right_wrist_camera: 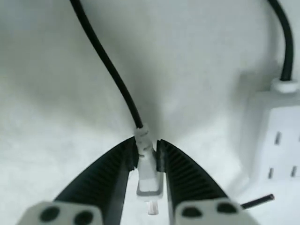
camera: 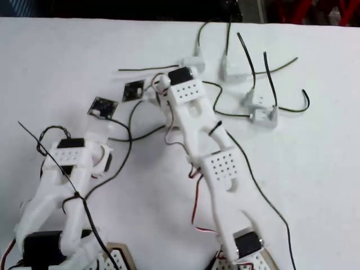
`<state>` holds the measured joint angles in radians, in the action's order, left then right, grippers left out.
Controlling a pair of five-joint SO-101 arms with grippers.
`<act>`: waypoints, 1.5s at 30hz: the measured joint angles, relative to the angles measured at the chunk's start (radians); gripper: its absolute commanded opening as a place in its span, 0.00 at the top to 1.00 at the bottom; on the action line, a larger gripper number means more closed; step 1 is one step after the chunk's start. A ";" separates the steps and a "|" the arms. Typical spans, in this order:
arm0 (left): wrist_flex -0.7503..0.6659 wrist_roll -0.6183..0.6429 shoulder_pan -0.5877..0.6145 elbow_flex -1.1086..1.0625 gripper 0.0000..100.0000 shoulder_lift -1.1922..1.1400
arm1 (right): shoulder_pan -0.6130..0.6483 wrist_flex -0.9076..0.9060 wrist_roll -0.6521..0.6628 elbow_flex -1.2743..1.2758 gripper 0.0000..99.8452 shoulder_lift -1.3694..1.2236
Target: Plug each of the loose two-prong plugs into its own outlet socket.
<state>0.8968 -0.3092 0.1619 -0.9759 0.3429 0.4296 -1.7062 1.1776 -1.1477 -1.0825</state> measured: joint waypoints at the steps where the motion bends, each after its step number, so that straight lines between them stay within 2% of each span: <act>1: 0.000 0.000 0.000 0.000 0.96 0.000 | -0.005 0.000 -0.014 0.000 0.98 0.000; 9: 0.000 0.000 0.000 0.000 0.96 0.000 | -0.040 -0.005 -0.264 0.083 0.98 0.109; 20: 0.000 0.000 0.000 0.000 0.96 0.000 | -0.040 -0.003 -0.569 0.634 0.98 0.586; 27: 0.000 0.000 0.000 0.000 0.96 0.000 | -0.057 0.161 -0.738 0.961 0.98 0.744; 33: 0.000 0.000 0.000 0.000 0.96 0.000 | -0.055 0.365 -0.763 1.217 0.98 0.760; 35: 0.000 0.000 0.000 0.000 0.96 0.000 | -0.057 0.408 -0.763 1.266 0.94 0.761; 38: 0.000 0.000 0.000 0.000 0.96 0.000 | -0.052 0.419 -0.763 1.313 0.86 0.761; 45: 0.000 0.000 0.000 0.000 0.96 0.000 | -0.040 0.379 -0.678 1.318 0.86 0.761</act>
<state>0.8968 -0.3092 0.1619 -0.9759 0.3429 0.3897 -1.3272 0.4994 0.1703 -0.3214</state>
